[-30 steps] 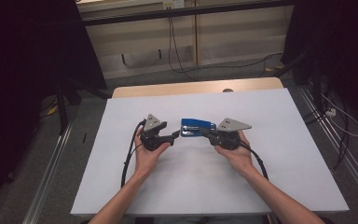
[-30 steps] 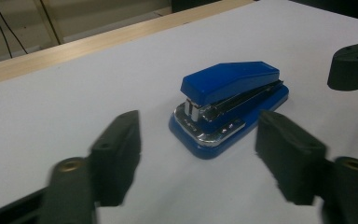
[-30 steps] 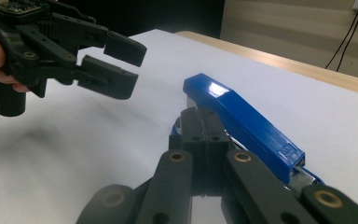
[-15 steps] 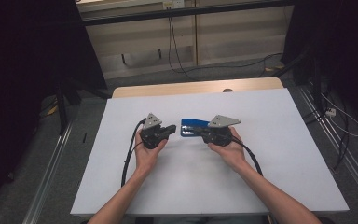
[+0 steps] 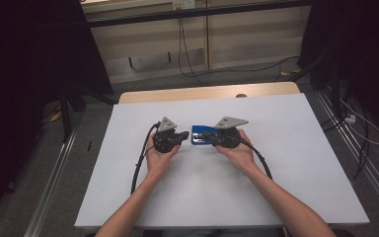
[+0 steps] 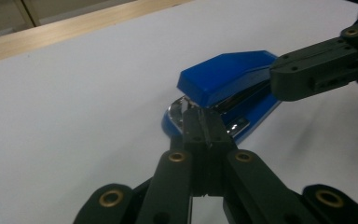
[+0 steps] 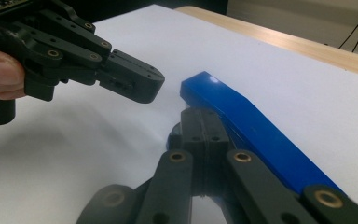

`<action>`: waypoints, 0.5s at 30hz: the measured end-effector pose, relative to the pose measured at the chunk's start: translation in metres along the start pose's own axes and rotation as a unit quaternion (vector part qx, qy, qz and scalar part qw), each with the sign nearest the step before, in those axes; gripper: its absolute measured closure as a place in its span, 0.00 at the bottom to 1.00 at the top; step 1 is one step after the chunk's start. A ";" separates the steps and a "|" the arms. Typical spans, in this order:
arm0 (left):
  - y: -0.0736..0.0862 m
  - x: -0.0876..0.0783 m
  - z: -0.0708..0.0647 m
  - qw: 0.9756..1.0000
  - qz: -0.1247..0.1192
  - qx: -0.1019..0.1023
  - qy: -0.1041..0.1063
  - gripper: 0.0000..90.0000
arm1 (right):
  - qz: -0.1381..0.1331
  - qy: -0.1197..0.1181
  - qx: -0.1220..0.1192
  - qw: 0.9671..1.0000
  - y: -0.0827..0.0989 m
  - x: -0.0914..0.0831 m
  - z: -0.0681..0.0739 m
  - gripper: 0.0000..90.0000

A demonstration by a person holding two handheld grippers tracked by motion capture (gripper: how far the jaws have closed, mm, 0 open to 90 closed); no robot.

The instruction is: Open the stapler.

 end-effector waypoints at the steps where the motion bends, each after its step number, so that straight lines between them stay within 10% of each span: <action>1: 0.001 0.002 0.002 1.000 0.002 -0.005 -0.003 1.00 | 0.004 0.001 -0.002 1.000 0.000 0.001 -0.001 1.00; 15: 0.001 0.020 0.003 1.000 0.013 -0.008 -0.011 1.00 | 0.045 -0.006 -0.010 0.999 0.008 0.016 -0.001 1.00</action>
Point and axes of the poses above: each handheld gripper's, and its own axes: x roughly forward along the jaws, y roughly out of its underside, z roughly to its left, the point moved 4 cm from there along x, roughly forward along the jaws, and after that the axes turned 14 degrees about -z, right-handed, at the moved point
